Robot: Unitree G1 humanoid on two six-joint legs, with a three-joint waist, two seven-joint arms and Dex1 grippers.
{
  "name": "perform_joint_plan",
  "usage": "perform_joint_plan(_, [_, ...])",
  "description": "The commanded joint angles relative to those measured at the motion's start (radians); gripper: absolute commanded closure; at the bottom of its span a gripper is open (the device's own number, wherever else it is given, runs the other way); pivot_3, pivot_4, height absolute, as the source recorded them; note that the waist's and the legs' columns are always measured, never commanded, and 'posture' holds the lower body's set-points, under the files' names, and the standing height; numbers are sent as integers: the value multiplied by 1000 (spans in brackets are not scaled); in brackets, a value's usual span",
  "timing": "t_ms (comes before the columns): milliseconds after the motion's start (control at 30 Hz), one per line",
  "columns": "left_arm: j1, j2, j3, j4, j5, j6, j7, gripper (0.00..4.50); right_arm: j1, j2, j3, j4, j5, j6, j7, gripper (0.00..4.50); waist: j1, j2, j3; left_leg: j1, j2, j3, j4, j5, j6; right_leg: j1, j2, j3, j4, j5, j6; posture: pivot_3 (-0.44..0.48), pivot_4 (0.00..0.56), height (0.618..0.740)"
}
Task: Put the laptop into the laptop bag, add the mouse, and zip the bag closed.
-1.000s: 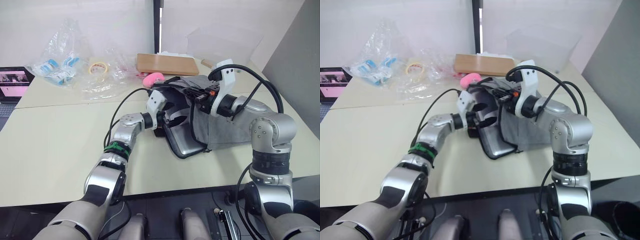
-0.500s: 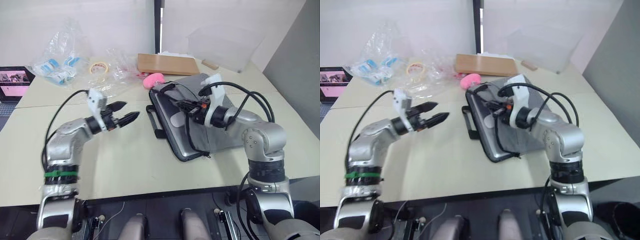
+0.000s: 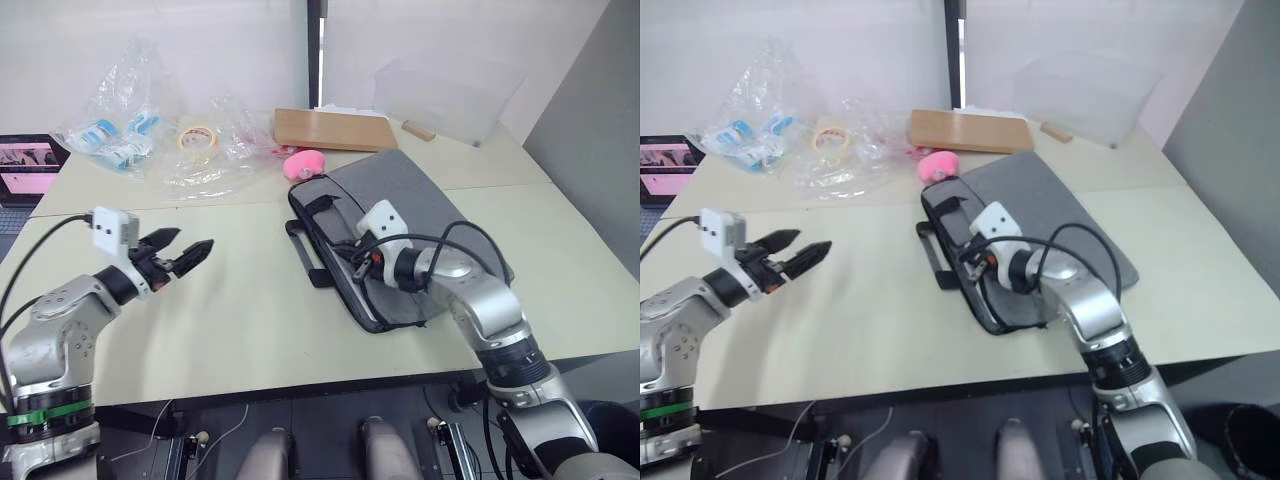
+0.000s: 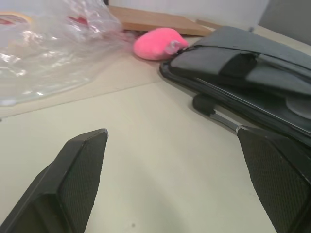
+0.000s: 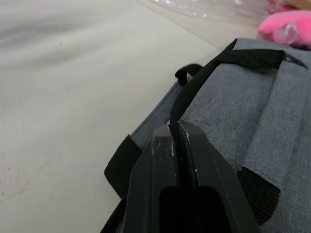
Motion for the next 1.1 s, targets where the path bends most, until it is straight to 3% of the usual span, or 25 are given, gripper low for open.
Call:
perform_joint_plan(33, [31, 21, 24, -39, -12, -8, 8, 30, 2, -7, 33, -24, -24, -39, 48, 4500, 1, 0, 0, 0, 0, 0, 0, 0, 0, 0, 0, 0, 0, 0, 0, 0, 150, 740])
perform_joint_plan(267, [35, 25, 32, -38, -21, -18, 34, 30, 2, 6, 18, 3, -27, -56, 81, 4500, 1, 0, 0, 2, 0, 0, 0, 0, 0, 1, 1, 0, 0, 0, 0, 0, 150, 740])
perform_joint_plan(700, [28, 39, 23, -11, -24, -33, 29, 0, 2, 10, -75, -18, 33, -44, 144, 62, 1, 0, 0, 2, 0, 0, 0, 0, 0, 1, 1, 0, 0, 0, 0, 0, 150, 740])
perform_joint_plan(933, [40, 60, -4, -19, -22, -33, -14, 0, -27, -17, -73, -80, -9, -83, 134, 23, 1, 0, 0, 2, 0, 1, 0, 0, 0, 1, 0, 0, 0, 0, 0, 0, 150, 740])
perform_joint_plan(1100, [23, 70, -8, 7, -18, -39, -24, 0, -49, -74, 27, -71, -152, -159, 132, 23, 1, 0, 0, 2, 0, 1, 0, 0, 0, 1, 1, 0, 0, 0, 0, 0, 150, 740])
